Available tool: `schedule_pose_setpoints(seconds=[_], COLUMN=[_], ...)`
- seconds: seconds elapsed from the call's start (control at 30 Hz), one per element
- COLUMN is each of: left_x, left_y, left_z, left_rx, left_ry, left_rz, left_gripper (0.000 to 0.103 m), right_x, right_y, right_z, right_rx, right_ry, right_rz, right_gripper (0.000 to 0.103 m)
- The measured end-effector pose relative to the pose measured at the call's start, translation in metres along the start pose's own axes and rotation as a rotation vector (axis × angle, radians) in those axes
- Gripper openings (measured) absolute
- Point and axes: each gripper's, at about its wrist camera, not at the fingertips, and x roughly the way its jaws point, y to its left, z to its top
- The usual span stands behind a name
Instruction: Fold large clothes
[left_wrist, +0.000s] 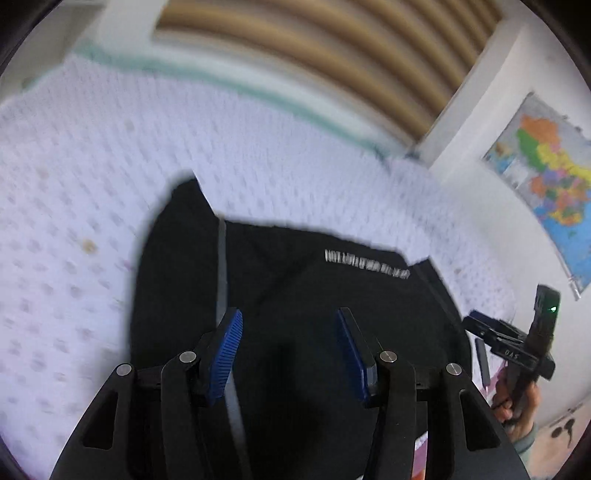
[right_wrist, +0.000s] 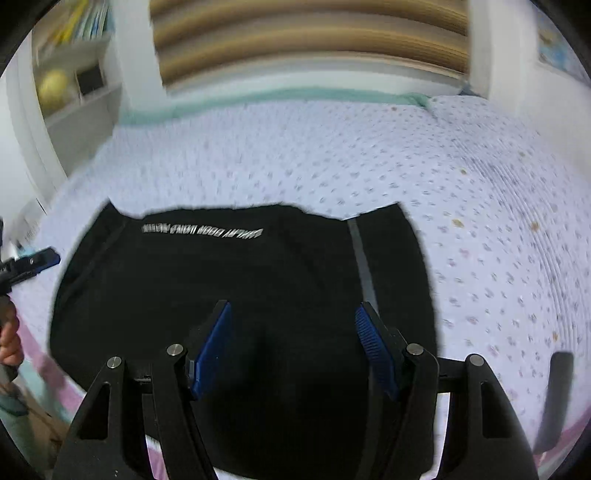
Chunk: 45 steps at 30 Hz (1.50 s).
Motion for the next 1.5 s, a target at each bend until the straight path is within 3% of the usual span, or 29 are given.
schedule_pose_setpoints(seconds=[0.1,0.17,0.27,0.4,0.5,0.6,0.67,0.83,1.07,1.3,1.5], left_x=[0.072,0.08,0.083,0.074,0.049,0.023,-0.006,-0.074,-0.111,-0.117,-0.118], left_y=[0.014,0.017,0.023,0.007,-0.022,-0.046,-0.065,-0.104,-0.135,-0.15,-0.152], left_z=[-0.009,-0.013,-0.009,-0.009,-0.015,-0.015,-0.016,-0.025,-0.029,-0.036,-0.039], left_rx=[0.018,0.008,-0.047,0.0,0.084,0.128,0.142,0.178,0.185,0.251,0.26], left_ry=[0.099,0.097,0.118,0.1,0.062,0.043,-0.02,-0.223,-0.37,-0.419,-0.417], left_rz=[0.101,0.116,0.111,0.168,0.28,0.344,0.385,0.422,0.545,0.639,0.632], left_gripper=[0.053,0.055,0.055,0.055,0.055,0.055,0.055,0.068,0.068,0.071,0.073], right_x=[0.045,0.084,0.098,0.096,0.077,0.048,0.023,-0.03,-0.08,-0.104,-0.104], right_y=[0.015,0.011,0.007,0.008,0.003,0.007,0.013,0.04,0.069,0.08,0.078], right_z=[-0.003,-0.014,-0.02,-0.022,-0.023,-0.021,-0.019,-0.011,-0.006,-0.009,-0.013], right_rx=[0.0,0.032,0.048,0.06,0.103,0.109,0.106,0.057,0.044,0.027,0.043], right_ry=[0.102,0.182,0.177,0.157,0.134,0.074,0.018,-0.088,-0.198,-0.235,-0.213], right_rz=[-0.015,-0.007,-0.011,-0.04,-0.041,-0.046,-0.046,-0.102,-0.138,-0.168,-0.16], right_gripper=[0.072,0.072,0.072,0.072,0.073,0.073,0.074,0.08,0.088,0.093,0.094])
